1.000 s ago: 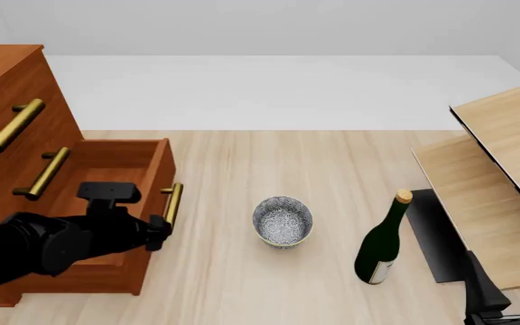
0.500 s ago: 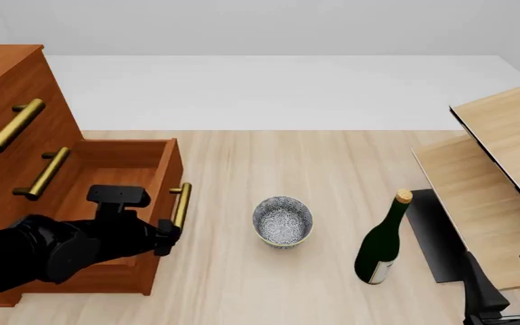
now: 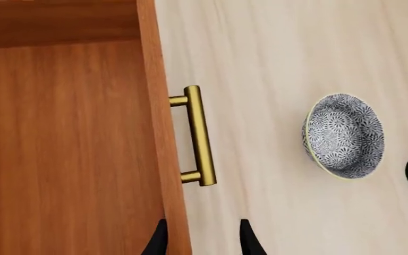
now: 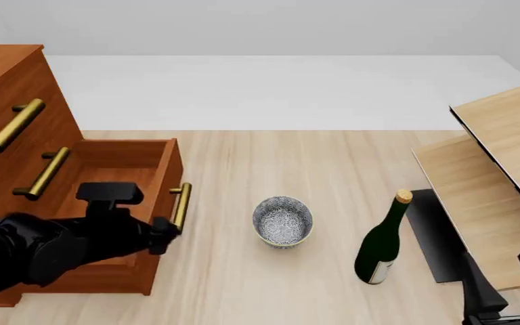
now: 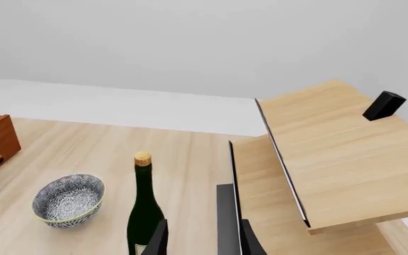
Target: Put the wine bottle in the bottom drawer of the cabinet.
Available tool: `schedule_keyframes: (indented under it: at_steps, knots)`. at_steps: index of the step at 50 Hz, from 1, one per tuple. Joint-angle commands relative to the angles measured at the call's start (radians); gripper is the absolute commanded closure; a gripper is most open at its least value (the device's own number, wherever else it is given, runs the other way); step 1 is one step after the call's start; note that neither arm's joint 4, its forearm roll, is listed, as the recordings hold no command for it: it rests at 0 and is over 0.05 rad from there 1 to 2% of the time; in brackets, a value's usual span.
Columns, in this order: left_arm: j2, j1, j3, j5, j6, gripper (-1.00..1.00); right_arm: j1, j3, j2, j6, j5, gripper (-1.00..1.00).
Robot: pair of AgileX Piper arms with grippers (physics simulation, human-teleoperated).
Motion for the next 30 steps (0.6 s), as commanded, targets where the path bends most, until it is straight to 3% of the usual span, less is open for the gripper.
schedule_keyframes:
  at_steps: [1,3,4,16,18,23,28,30]
  knots:
    - [-0.131,-0.045,-0.082,0.078,0.121,-1.00,0.004,0.000,0.000,-0.001,0.003,-1.00]
    - [-0.157,-0.043,-0.102,0.105,0.156,-1.00,0.005,0.000,0.000,-0.003,0.004,-1.00]
    - [-0.175,-0.046,-0.113,0.119,0.132,-1.00,0.005,0.000,0.000,-0.003,0.004,-1.00]
    - [-0.276,-0.074,-0.281,0.267,0.174,-1.00,0.008,0.000,0.000,-0.005,0.006,-1.00]
    - [-0.287,-0.076,-0.302,0.275,0.150,-1.00,0.009,0.000,0.000,-0.007,0.007,-1.00]
    - [-0.299,-0.094,-0.345,0.277,0.184,-1.00,0.009,0.000,-0.002,-0.007,0.009,-1.00]
    - [-0.297,-0.114,-0.362,0.257,0.172,-1.00,0.010,0.000,-0.001,-0.007,0.008,-1.00]
    - [-0.299,-0.119,-0.368,0.241,0.218,-1.00,0.011,0.000,0.002,-0.008,0.005,-1.00]
